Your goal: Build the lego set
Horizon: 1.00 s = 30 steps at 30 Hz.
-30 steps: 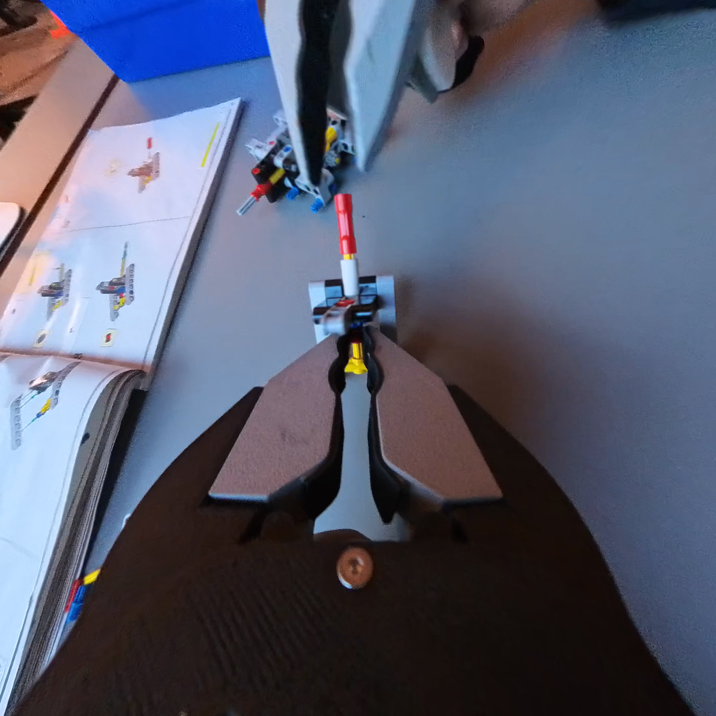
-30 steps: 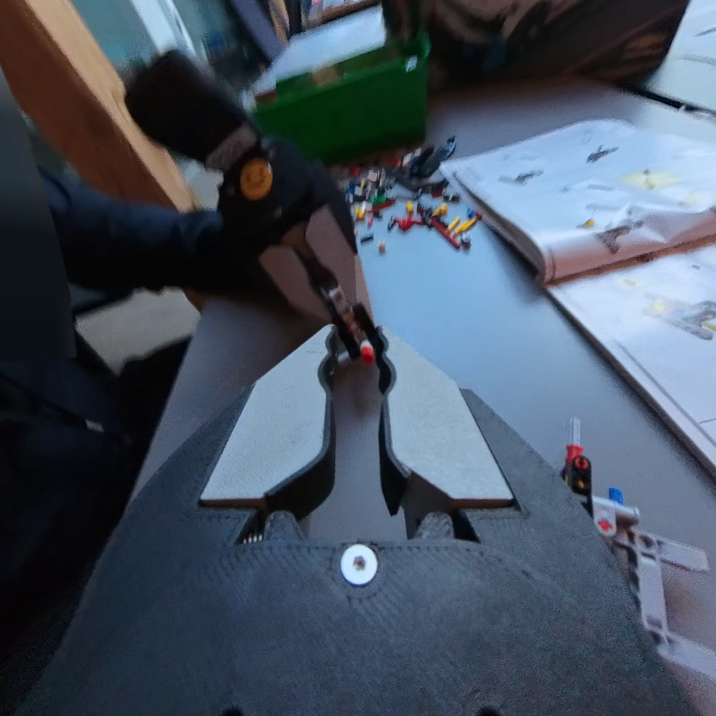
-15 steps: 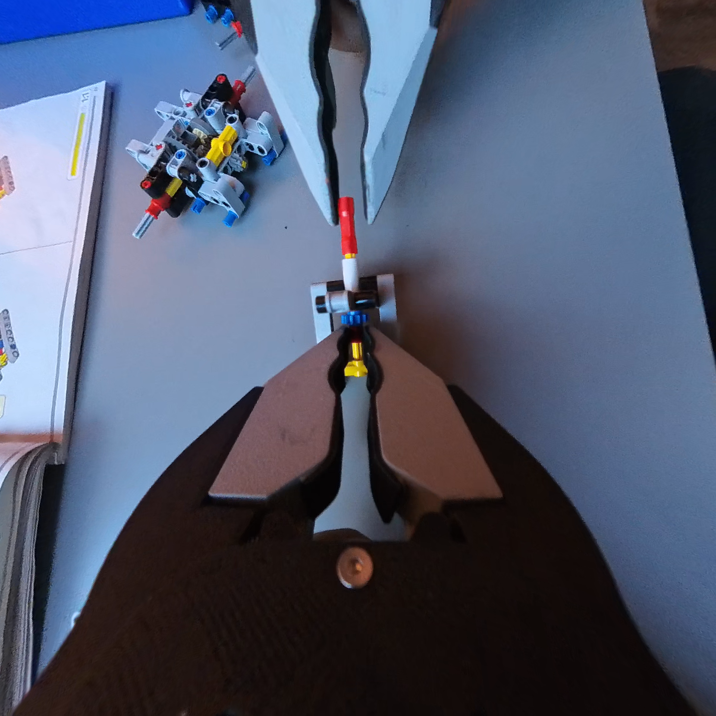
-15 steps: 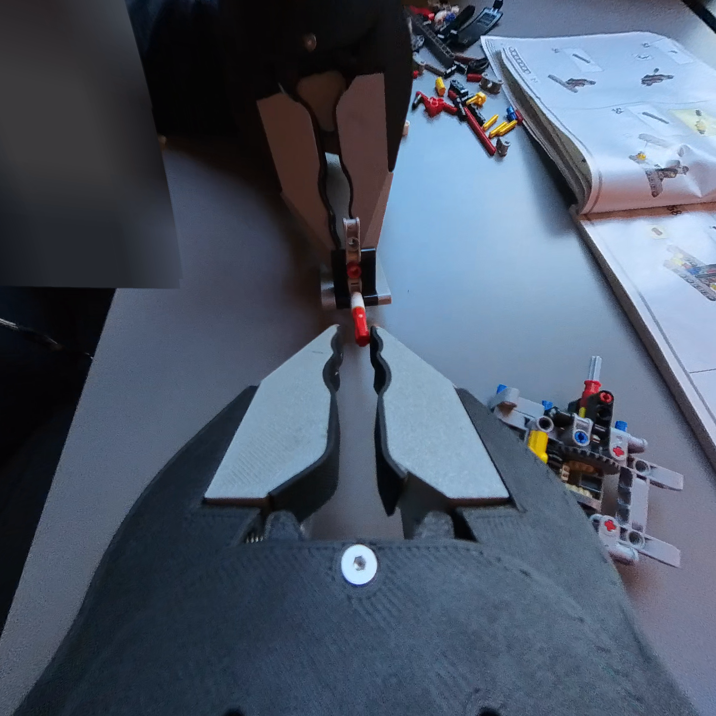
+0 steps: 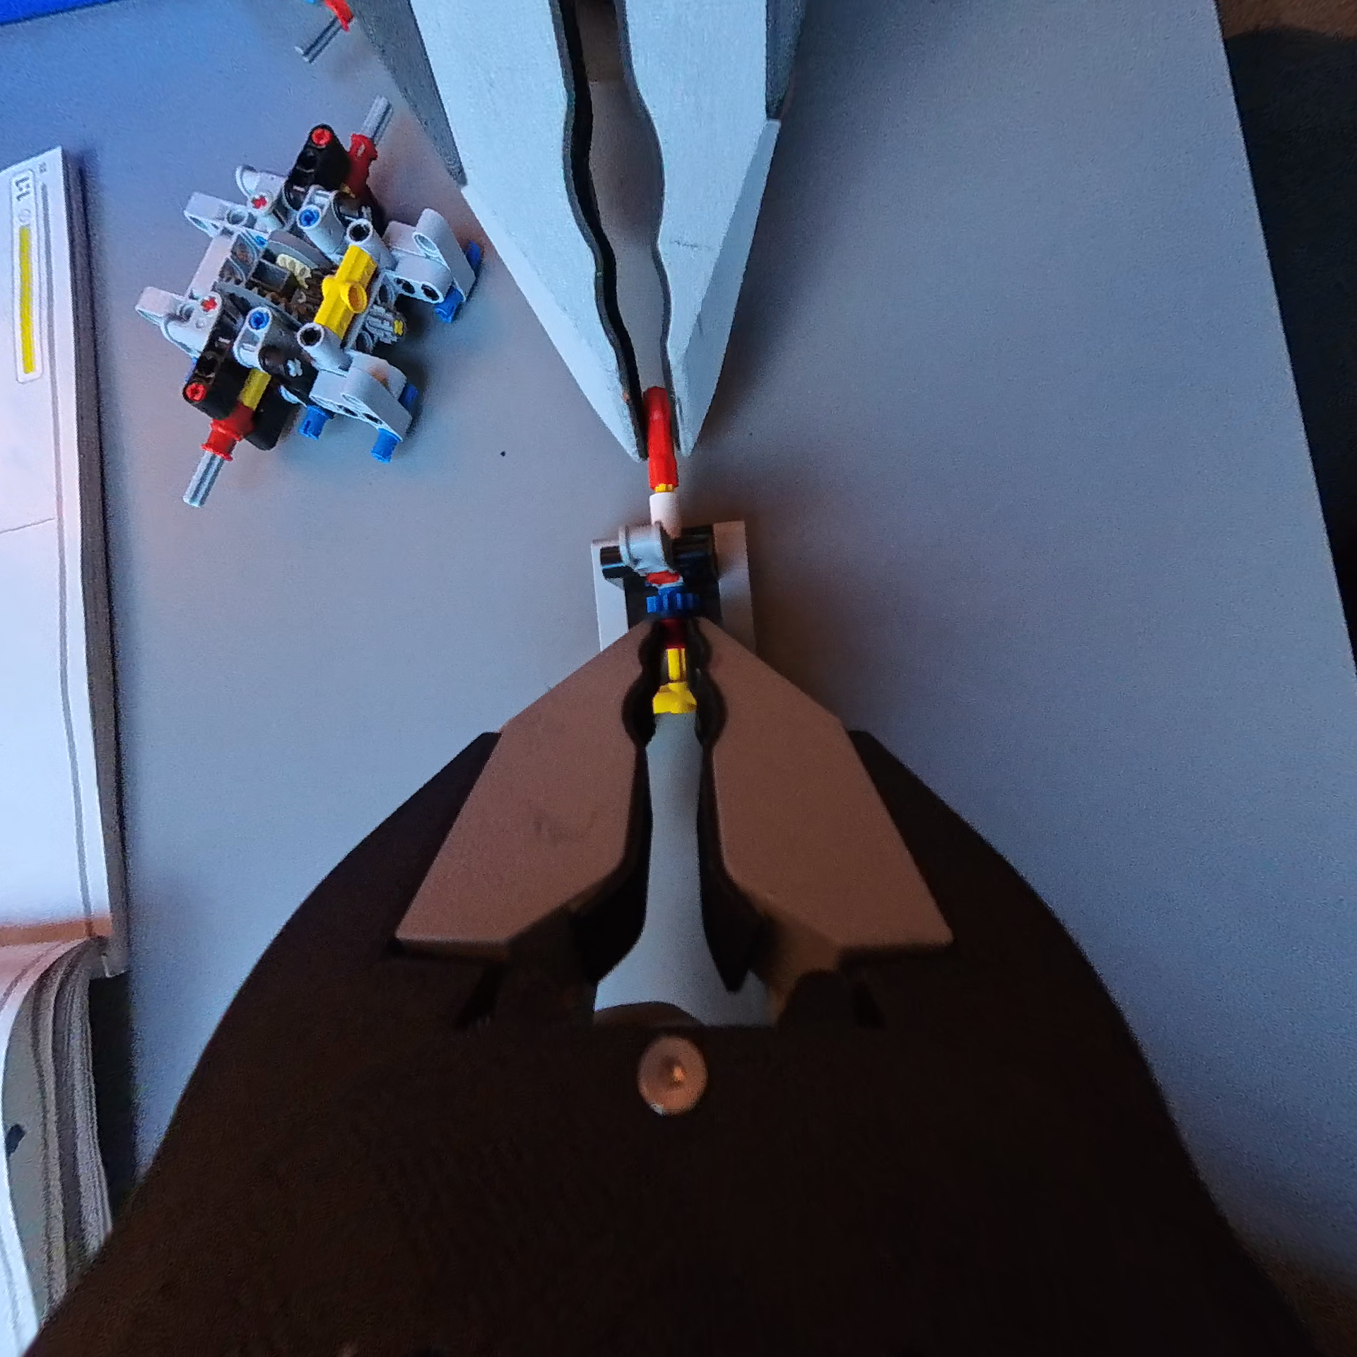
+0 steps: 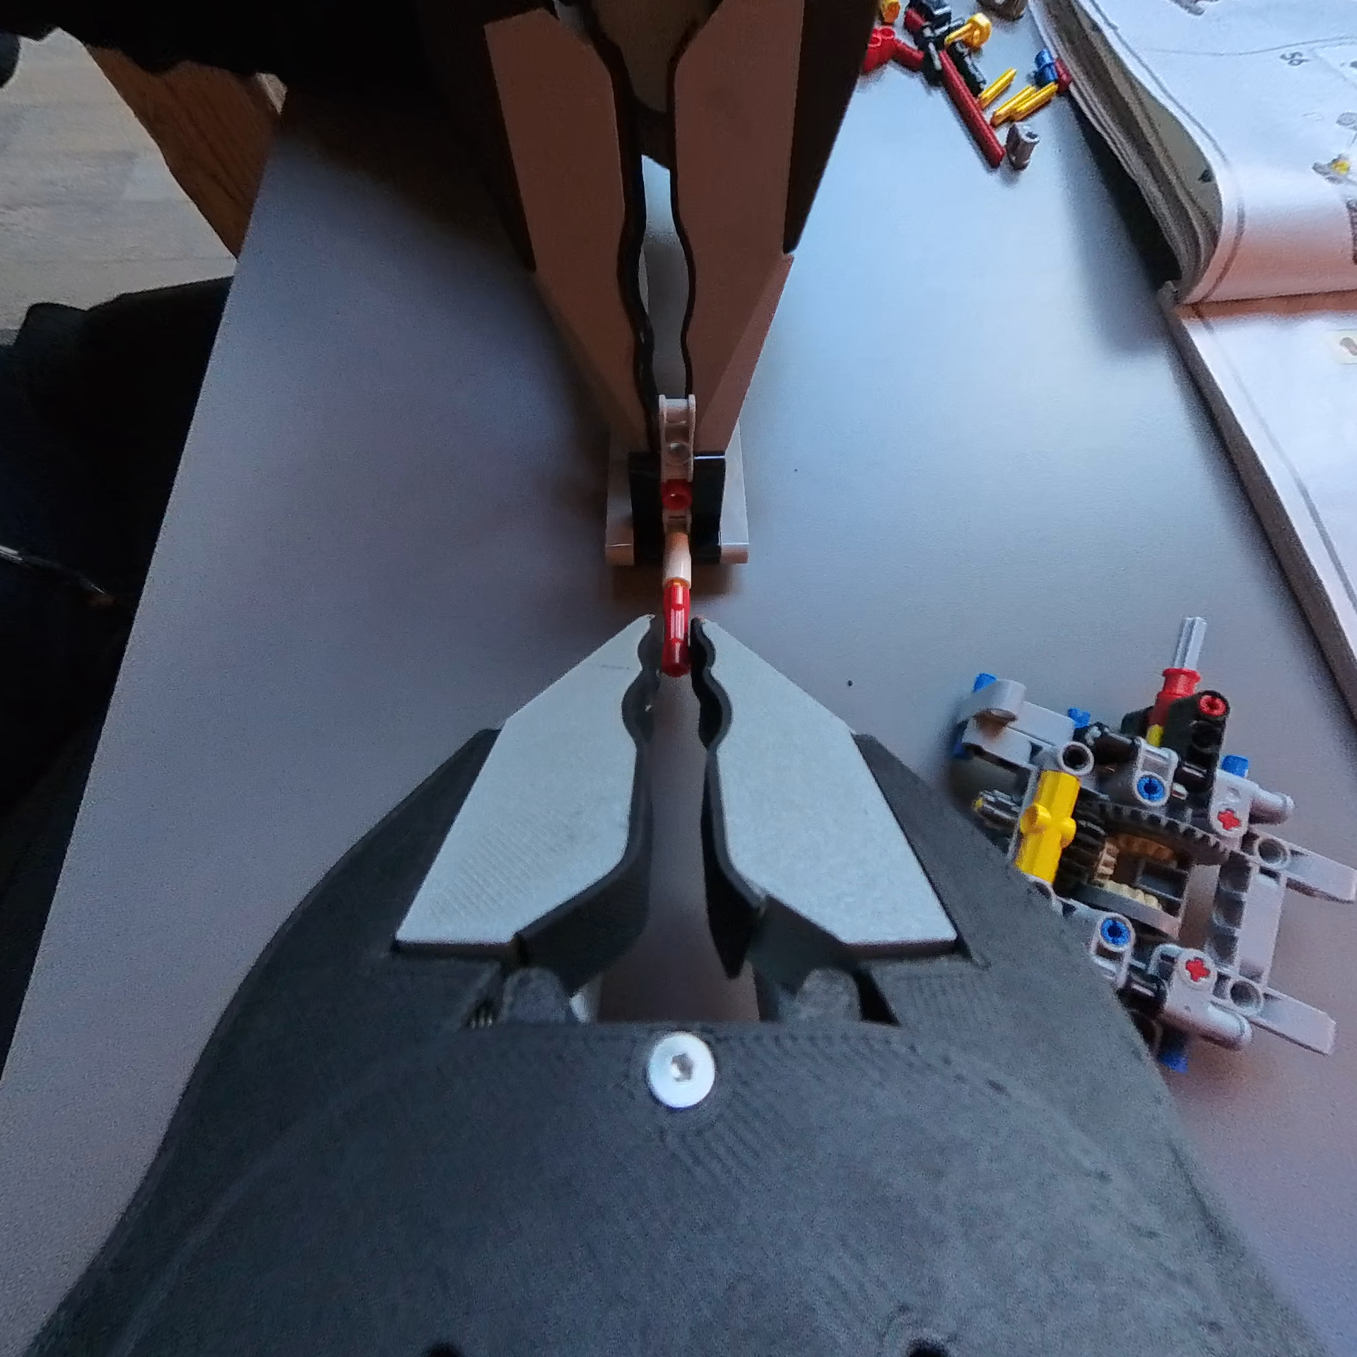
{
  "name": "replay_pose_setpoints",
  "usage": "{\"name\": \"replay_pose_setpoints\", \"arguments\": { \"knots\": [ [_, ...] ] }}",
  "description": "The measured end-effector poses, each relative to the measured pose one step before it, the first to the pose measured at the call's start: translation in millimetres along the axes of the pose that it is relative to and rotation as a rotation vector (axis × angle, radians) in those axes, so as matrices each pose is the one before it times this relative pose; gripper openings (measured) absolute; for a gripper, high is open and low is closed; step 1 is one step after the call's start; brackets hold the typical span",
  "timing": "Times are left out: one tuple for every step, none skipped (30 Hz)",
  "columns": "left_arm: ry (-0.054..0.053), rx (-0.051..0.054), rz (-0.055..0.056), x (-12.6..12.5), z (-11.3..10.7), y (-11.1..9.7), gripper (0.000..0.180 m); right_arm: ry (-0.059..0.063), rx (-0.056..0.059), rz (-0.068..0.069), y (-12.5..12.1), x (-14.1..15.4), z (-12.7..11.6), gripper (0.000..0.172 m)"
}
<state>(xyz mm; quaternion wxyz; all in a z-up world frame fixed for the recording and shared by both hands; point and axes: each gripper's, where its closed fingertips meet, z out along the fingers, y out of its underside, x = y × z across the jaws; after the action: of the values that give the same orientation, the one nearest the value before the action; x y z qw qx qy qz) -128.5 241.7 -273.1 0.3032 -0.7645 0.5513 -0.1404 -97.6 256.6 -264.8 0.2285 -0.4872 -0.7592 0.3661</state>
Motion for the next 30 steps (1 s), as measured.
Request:
{"name": "replay_pose_setpoints", "arguments": {
  "knots": [
    [0.0001,-0.0024,0.0031,-0.41,0.15,-0.19,0.003,0.0026,-0.0021,-0.0022,0.38,0.07,-0.09,0.004],
    [0.0,-0.0011,0.0022,-0.46,0.37,-0.19,0.003,0.0052,-0.0051,-0.0027,1.11,0.52,-0.22,0.004],
    [0.001,-0.0006,0.0022,-0.19,0.14,-0.27,0.003,0.0077,-0.0109,-0.0035,2.16,0.92,-0.15,0.005],
    [0.0006,-0.0007,0.0012,-0.17,0.21,-0.19,0.003,0.0069,-0.0104,-0.0035,2.28,0.72,-0.18,0.007],
    [0.0009,-0.0009,0.0015,-0.06,0.16,-0.14,0.003,0.0023,-0.0035,-0.0017,1.15,0.18,-0.41,0.008],
    [0.0008,-0.0005,0.0006,-0.09,0.08,-0.04,0.003,-0.0009,0.0033,0.0003,-0.07,-0.24,-0.68,0.007],
    [0.0013,0.0006,-0.0012,-0.06,0.0,-0.12,0.003,-0.0006,0.0066,0.0016,-0.51,0.09,-0.94,0.007],
    [0.002,0.0017,-0.0023,-0.13,0.1,-0.11,0.002,-0.0008,0.0068,0.0037,-0.44,0.27,-1.05,0.007],
    [0.0008,0.0026,-0.0031,-0.33,0.2,-0.25,0.002,-0.0023,0.0052,0.005,-0.22,0.19,-0.86,0.007],
    [-0.0006,0.0026,-0.0033,-0.69,0.34,-0.24,0.002,-0.0033,0.0016,0.0035,0.06,-0.19,-0.39,0.006],
    [0.0022,0.001,-0.0032,-0.16,0.15,-0.27,0.002,-0.0016,-0.003,-0.0004,0.49,-0.24,0.02,0.004],
    [0.0019,-0.0002,-0.0021,-0.19,0.04,-0.09,0.002,0.0024,-0.0018,-0.0036,0.34,0.09,0.09,0.004],
    [0.0026,-0.0003,-0.0034,-0.08,0.13,-0.03,0.002,0.0014,0.001,-0.0028,-0.07,-0.04,-0.18,0.004],
    [0.002,0.0006,-0.0038,-0.09,0.03,-0.12,0.002,-0.0001,0.0005,0.0004,0.04,0.1,-0.1,0.004],
    [0.0027,0.0015,-0.0049,-0.1,0.23,-0.24,0.002,-0.001,0.0004,0.0022,0.25,0.21,-0.17,0.004],
    [0.0055,0.0009,-0.0072,0.07,0.02,-0.06,0.002,-0.0029,0.002,0.0012,-0.05,-0.16,-0.29,0.004],
    [0.0054,0.0005,-0.0062,0.11,0.02,-0.07,0.002,-0.0016,0.0011,-0.0015,-0.09,-0.34,-0.16,0.004],
    [0.0034,0.0008,-0.0037,0.06,0.06,-0.04,0.002,0.0011,-0.0012,-0.004,0.1,-0.29,0.0,0.004],
    [0.0021,0.0014,-0.0016,-0.08,0.04,-0.06,0.002,0.0019,-0.0024,-0.0042,0.41,-0.21,0.21,0.005],
    [0.0017,0.0016,-0.0005,-0.03,0.0,-0.05,0.002,0.0023,-0.0015,-0.002,0.15,0.01,0.12,0.006],
    [0.0021,0.0008,-0.0014,-0.09,-0.01,0.02,0.002,0.0009,-0.0009,0.0003,0.17,0.24,0.04,0.005],
    [0.0014,0.0001,-0.001,-0.05,0.03,-0.01,0.002,0.0005,0.0013,0.002,-0.08,0.31,-0.33,0.005],
    [0.0006,0.0001,-0.0002,-0.09,0.06,-0.06,0.002,0.0006,0.0045,0.0026,-0.24,0.35,-0.62,0.006],
    [0.0002,0.0006,0.0002,0.01,0.04,-0.08,0.002,0.0008,0.0046,0.0033,-0.29,0.51,-0.74,0.006],
    [-0.0004,0.0022,0.0008,-0.13,0.17,-0.17,0.002,0.0008,0.002,0.0033,0.06,0.4,-0.59,0.006],
    [0.0002,0.0046,0.0005,-0.22,0.18,-0.45,0.002,0.0009,0.0016,0.0024,0.11,0.39,-0.29,0.007],
    [0.0005,0.0069,-0.0039,-0.35,0.57,-0.69,0.002,0.0001,0.0023,0.0013,-0.21,0.12,-0.13,0.008],
    [0.0038,0.0073,-0.012,-0.38,0.62,-0.85,0.002,0.0019,0.0025,0.0002,-0.5,0.25,0.05,0.01],
    [0.0117,0.0072,-0.0146,0.47,0.58,-0.81,0.002,0.0017,0.0045,-0.0021,-1.1,-0.16,0.25,0.016],
    [0.0165,0.0049,-0.0132,1.07,0.45,-0.59,0.002,0.0003,0.0078,-0.0062,-1.95,-0.85,0.47,0.019]
  ]
}}
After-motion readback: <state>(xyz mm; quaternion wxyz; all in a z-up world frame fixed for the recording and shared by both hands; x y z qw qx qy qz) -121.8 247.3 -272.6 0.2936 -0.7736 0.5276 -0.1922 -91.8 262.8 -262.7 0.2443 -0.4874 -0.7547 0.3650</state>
